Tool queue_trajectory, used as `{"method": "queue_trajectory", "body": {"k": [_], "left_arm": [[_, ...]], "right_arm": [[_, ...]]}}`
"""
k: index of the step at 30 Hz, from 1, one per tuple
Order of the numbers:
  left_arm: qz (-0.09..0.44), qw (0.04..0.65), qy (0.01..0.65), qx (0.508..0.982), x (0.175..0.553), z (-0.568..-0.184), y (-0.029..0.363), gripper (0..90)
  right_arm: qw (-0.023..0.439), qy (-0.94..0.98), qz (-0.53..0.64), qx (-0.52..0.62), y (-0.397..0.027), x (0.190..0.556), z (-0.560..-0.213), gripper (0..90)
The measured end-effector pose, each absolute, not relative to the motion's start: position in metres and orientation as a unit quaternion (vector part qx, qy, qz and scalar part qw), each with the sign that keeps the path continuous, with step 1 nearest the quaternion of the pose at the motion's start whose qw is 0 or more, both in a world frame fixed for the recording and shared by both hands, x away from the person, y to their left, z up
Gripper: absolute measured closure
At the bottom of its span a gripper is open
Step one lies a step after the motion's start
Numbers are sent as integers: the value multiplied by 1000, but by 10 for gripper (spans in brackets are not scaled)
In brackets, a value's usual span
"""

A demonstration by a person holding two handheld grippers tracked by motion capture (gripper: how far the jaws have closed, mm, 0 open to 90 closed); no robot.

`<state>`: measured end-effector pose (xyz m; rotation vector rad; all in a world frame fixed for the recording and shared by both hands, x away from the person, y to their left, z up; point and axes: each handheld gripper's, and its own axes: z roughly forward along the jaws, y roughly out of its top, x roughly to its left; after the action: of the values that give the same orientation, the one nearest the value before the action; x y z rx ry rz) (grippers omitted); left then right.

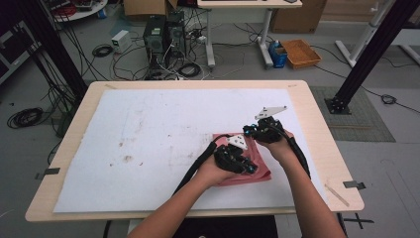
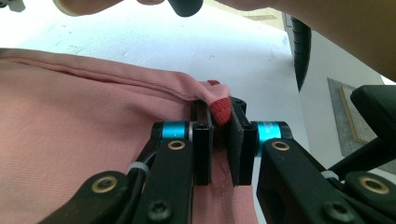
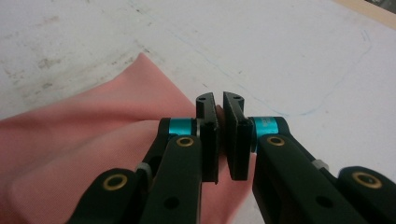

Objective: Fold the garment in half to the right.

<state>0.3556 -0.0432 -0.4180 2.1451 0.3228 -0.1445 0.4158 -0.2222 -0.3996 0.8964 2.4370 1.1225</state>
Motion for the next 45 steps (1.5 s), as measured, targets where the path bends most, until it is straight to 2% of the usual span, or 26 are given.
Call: {"method": "queue_trajectory", "body": {"k": [4, 6, 7, 9, 10, 13, 16, 19, 24, 30, 33, 34, 35, 36, 38, 45], "left_arm": [[-61, 465, 131, 874, 356, -419, -51, 813], [-58, 465, 132, 873, 355, -421, -54, 793], [-56, 465, 132, 873, 355, -422, -54, 761], [-46, 471, 136, 870, 353, -420, -53, 625], [-42, 473, 136, 869, 352, -419, -51, 577], [-21, 482, 144, 864, 349, -415, -40, 503], [-3, 485, 162, 859, 347, -412, -23, 449], [7, 491, 173, 854, 347, -411, -8, 445], [43, 493, 202, 845, 343, -408, 32, 414], [76, 496, 241, 831, 333, -409, 87, 399], [85, 497, 266, 822, 330, -411, 114, 399], [85, 497, 266, 822, 330, -411, 114, 393], [89, 501, 276, 816, 329, -412, 125, 393], [90, 502, 280, 813, 329, -412, 129, 392], [92, 506, 284, 809, 328, -411, 134, 393], [96, 512, 287, 804, 329, -408, 141, 393]], "right_arm": [[162, 852, 380, 321, -225, 414, -401, 833], [168, 851, 376, 325, -227, 412, -403, 771], [167, 849, 379, 329, -228, 411, -404, 726], [164, 843, 383, 340, -231, 409, -406, 602], [166, 839, 382, 349, -234, 407, -407, 569], [169, 836, 382, 356, -240, 402, -405, 478], [184, 832, 388, 351, -244, 393, -399, 458], [188, 828, 397, 347, -245, 387, -395, 446], [177, 837, 408, 318, -242, 365, -392, 456], [146, 857, 396, 296, -248, 333, -405, 506], [119, 870, 376, 295, -259, 316, -418, 675], [119, 870, 376, 295, -259, 316, -418, 675], [122, 870, 374, 297, -263, 309, -422, 788], [125, 870, 374, 297, -264, 308, -423, 815], [127, 868, 374, 301, -267, 306, -424, 848], [146, 842, 406, 323, -278, 305, -412, 862]]}}
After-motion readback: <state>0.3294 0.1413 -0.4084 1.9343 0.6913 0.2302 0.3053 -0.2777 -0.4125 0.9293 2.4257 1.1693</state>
